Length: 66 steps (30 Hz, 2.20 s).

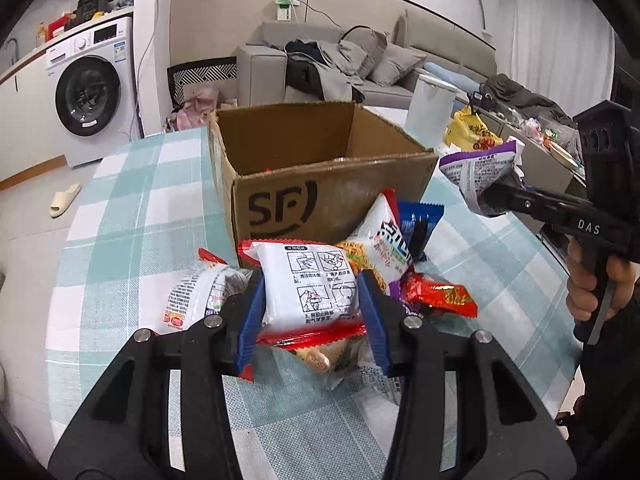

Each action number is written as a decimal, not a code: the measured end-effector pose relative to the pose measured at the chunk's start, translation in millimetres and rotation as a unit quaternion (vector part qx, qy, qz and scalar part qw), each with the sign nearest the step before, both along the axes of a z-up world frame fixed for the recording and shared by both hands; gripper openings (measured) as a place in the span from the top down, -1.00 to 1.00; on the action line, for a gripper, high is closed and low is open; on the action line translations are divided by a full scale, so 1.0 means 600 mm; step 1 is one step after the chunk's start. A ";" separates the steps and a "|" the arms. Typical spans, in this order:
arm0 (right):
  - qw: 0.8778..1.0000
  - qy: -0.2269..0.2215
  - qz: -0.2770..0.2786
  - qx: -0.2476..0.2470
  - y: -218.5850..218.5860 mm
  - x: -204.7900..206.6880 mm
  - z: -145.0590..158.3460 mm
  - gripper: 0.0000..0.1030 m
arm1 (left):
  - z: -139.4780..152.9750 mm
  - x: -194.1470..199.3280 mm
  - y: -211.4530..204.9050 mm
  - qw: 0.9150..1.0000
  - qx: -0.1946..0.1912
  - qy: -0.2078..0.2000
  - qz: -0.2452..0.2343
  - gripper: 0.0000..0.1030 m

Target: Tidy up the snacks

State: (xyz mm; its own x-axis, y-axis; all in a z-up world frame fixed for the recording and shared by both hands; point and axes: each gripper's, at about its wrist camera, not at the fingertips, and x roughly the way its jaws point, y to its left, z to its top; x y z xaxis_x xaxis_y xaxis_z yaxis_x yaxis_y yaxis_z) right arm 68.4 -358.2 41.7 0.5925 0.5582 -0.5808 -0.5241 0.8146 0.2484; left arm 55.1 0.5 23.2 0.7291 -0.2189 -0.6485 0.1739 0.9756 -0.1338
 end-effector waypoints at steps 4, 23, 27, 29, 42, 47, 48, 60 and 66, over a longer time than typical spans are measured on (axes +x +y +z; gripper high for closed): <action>1.000 -0.005 -0.006 -0.001 0.003 -0.004 0.009 0.35 | 0.018 -0.009 0.000 1.000 -0.006 -0.015 0.004 0.17; 0.999 -0.020 -0.035 0.031 0.025 0.000 0.074 0.35 | 0.107 0.002 0.005 0.997 -0.003 -0.076 0.033 0.17; 0.999 -0.027 -0.034 0.032 0.037 0.007 0.089 0.35 | 0.119 0.018 0.004 0.996 -0.006 -0.082 0.042 0.17; 0.999 -0.029 -0.032 0.032 0.044 0.010 0.096 0.35 | 0.122 0.027 0.005 0.995 -0.008 -0.084 0.047 0.17; 0.999 -0.030 -0.018 0.026 0.088 0.045 0.111 0.35 | 0.136 0.093 -0.008 0.994 -0.009 -0.092 0.060 0.17; 0.999 -0.021 -0.015 0.029 0.097 0.062 0.104 0.35 | 0.131 0.121 -0.015 0.994 -0.005 -0.087 0.060 0.17; 0.999 -0.019 -0.015 0.030 0.097 0.064 0.102 0.35 | 0.131 0.126 -0.016 0.994 -0.004 -0.087 0.060 0.17; 0.999 0.004 -0.016 0.027 0.118 0.106 0.078 0.35 | 0.103 0.182 -0.027 0.995 0.001 -0.080 0.061 0.17; 1.000 0.014 -0.018 0.020 0.128 0.126 0.060 0.35 | 0.076 0.216 -0.027 0.996 0.001 -0.068 0.061 0.17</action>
